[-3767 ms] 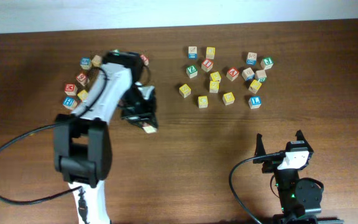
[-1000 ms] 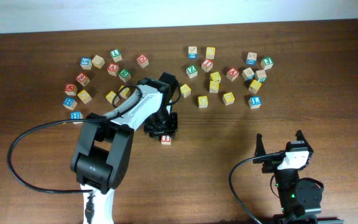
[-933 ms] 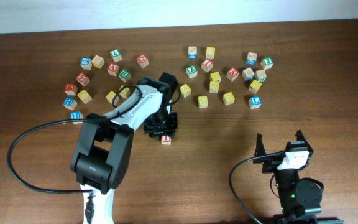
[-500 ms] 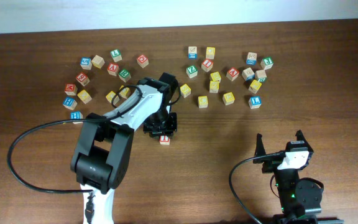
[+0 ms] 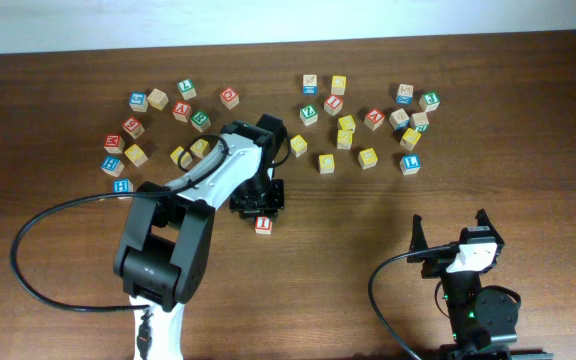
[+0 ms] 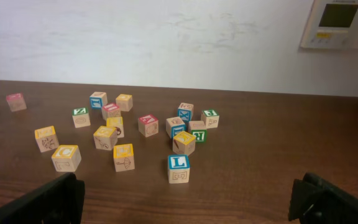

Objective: Spell out ICRA
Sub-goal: 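Carry the red I block to table center and lower it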

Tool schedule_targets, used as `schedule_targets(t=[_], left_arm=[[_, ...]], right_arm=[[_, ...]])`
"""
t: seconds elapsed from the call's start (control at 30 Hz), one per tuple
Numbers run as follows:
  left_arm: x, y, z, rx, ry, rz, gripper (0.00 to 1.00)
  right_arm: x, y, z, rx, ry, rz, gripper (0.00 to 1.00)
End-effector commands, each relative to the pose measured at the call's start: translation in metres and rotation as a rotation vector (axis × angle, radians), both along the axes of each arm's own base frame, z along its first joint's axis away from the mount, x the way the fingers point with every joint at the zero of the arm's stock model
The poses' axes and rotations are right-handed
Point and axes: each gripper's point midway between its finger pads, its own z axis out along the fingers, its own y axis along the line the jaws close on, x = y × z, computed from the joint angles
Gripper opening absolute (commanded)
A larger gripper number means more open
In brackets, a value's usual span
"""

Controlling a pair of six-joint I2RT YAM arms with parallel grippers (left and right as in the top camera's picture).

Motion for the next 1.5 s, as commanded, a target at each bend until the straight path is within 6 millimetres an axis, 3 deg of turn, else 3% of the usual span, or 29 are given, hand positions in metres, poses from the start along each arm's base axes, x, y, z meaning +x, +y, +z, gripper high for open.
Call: schedule_targets(t=[0.0, 0.03, 0.07, 0.17, 0.23, 0.3, 0.63, 0.87, 1.27, 1.47], left_arm=[[0.001, 0.003, -0.001, 0.018, 0.010, 0.004, 0.42], [-0.001, 0.003, -0.001, 0.021, 0.018, 0.004, 0.53], [-0.003, 0.004, -0.001, 0.025, 0.024, 0.003, 0.56], [-0.008, 0.007, 0.000, 0.036, 0.047, 0.003, 0.57], [-0.013, 0.009, 0.001, 0.046, 0.068, 0.002, 0.55], [-0.017, 0.011, 0.000, 0.051, 0.078, 0.002, 0.45], [-0.013, 0.009, -0.005, 0.041, 0.058, 0.003, 0.36], [-0.012, 0.009, -0.005, 0.041, 0.056, 0.003, 0.25], [0.001, 0.019, -0.008, 0.094, -0.006, 0.006, 0.26], [0.002, 0.014, -0.008, 0.066, -0.006, 0.010, 0.30]], right_arm=[[0.000, 0.000, -0.003, 0.004, 0.006, 0.000, 0.98], [0.000, 0.000, -0.003, 0.004, 0.006, -0.001, 0.98], [0.000, 0.000, -0.003, 0.004, 0.006, -0.001, 0.98], [0.000, 0.000, -0.003, 0.004, 0.006, -0.001, 0.98], [0.000, 0.000, -0.003, 0.004, 0.006, -0.001, 0.98], [0.000, 0.000, -0.003, 0.004, 0.006, 0.000, 0.98], [0.000, 0.000, -0.003, 0.004, 0.006, -0.001, 0.98], [0.000, 0.000, -0.003, 0.004, 0.006, 0.000, 0.98], [0.000, 0.000, -0.003, 0.004, 0.006, -0.001, 0.98], [0.000, 0.000, -0.003, 0.004, 0.006, -0.001, 0.98]])
